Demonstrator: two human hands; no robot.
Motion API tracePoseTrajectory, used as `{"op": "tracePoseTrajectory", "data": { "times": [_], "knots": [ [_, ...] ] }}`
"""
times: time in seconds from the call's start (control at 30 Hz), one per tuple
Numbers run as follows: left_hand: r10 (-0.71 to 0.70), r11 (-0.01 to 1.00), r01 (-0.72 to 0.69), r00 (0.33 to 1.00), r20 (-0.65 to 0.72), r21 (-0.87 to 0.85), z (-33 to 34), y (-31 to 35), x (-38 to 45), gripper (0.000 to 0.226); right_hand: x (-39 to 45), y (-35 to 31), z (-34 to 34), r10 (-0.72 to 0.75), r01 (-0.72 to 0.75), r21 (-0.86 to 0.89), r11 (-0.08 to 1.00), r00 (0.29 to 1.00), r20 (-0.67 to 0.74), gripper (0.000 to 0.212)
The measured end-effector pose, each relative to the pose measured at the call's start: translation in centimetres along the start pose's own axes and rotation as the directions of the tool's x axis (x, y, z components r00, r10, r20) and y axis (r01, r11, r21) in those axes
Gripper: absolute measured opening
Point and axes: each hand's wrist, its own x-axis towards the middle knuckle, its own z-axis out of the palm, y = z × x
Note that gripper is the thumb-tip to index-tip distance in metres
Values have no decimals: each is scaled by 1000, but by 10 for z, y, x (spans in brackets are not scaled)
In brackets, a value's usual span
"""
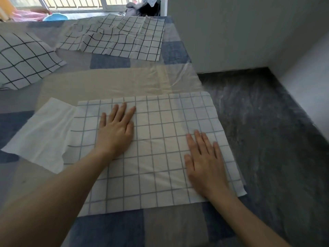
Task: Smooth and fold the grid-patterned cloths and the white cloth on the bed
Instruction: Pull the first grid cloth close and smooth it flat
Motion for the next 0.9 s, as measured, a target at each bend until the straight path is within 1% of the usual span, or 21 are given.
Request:
{"op": "tracePoseTrajectory", "data": {
  "times": [0.07, 0.13, 0.17, 0.2, 0.23, 0.27, 0.3, 0.33, 0.37, 0.4, 0.47, 0.5, 0.57, 0.6, 0.7, 0.77, 0.83, 0.87, 0.9],
  "knots": [
    [-34, 999, 32, 996, 78, 25, -5, 2, 4, 53, 0, -3, 0, 0, 0, 0, 1000, 1000, -4, 61],
    [-114, 993, 104, 975, 191, 57, -17, 15, 8, 56, 0, -5, -1, -4, 4, -3, 1000, 1000, -11, 61],
    [-133, 991, 128, 971, 201, 34, -22, 30, 6, 58, 0, -4, 0, -6, 6, 0, 1000, 1000, -16, 61],
    [-107, 994, 111, 981, 160, -19, -26, 52, -2, 60, 1, -4, 0, -5, 5, 1, 1000, 1000, -22, 60],
    [-30, 995, 37, 997, 78, -93, -27, 78, -17, 61, 1, -3, 0, -3, 3, -3, 1000, 1000, -26, 60],
    [78, 983, -78, 997, -5, -163, -27, 107, -37, 60, 1, -2, 1, -7, 6, -16, 1000, 1000, -28, 61],
    [188, 959, -191, 982, -38, -208, -21, 132, -58, 59, 0, -1, 3, -22, 21, -46, 999, 999, -23, 64],
    [275, 936, -273, 961, -23, -223, -11, 150, -76, 58, -2, 0, 3, -48, 46, -92, 995, 999, -13, 70],
    [316, 925, -306, 949, 10, -223, 1, 161, -89, 57, -3, 3, 3, -71, 70, -135, 988, 997, 1, 77],
    [310, 930, -294, 950, 37, -221, 13, 164, -97, 57, -2, 5, 3, -80, 82, -161, 984, 997, 15, 81],
    [243, 948, -223, 968, 62, -229, 27, 153, -102, 56, -1, 5, 3, -74, 75, -153, 985, 997, 11, 77],
    [235, 952, -217, 970, 61, -215, 29, 145, -101, 56, -1, 3, 3, -68, 67, -136, 988, 998, 1, 73],
    [234, 966, -226, 971, 49, -127, 28, 125, -101, 56, -1, 1, 3, -39, 38, -71, 997, 999, -17, 63],
    [196, 978, -192, 980, 44, -81, 25, 110, -101, 56, 0, 0, 2, -27, 26, -39, 999, 999, -24, 60],
    [-12, 999, 13, 999, 30, -36, 16, 50, -114, 56, 2, 1, 1, -37, 37, -7, 999, 999, -9, 61],
    [-122, 992, 122, 992, 45, -3, 3, 4, -135, 58, -7, 8, -3, -85, 87, -26, 996, 994, 65, 63],
    [-234, 972, 234, 971, 55, 6, -14, -37, -160, 61, -25, 26, -8, -133, 139, -44, 989, 984, 121, 65],
    [-293, 956, 294, 953, 71, 0, -22, -53, -171, 63, -35, 39, -11, -128, 135, -46, 990, 983, 129, 65],
    [-347, 937, 350, 933, 95, -12, -28, -66, -182, 64, -44, 51, -16, -92, 100, -52, 994, 985, 146, 66]
  ]
}}
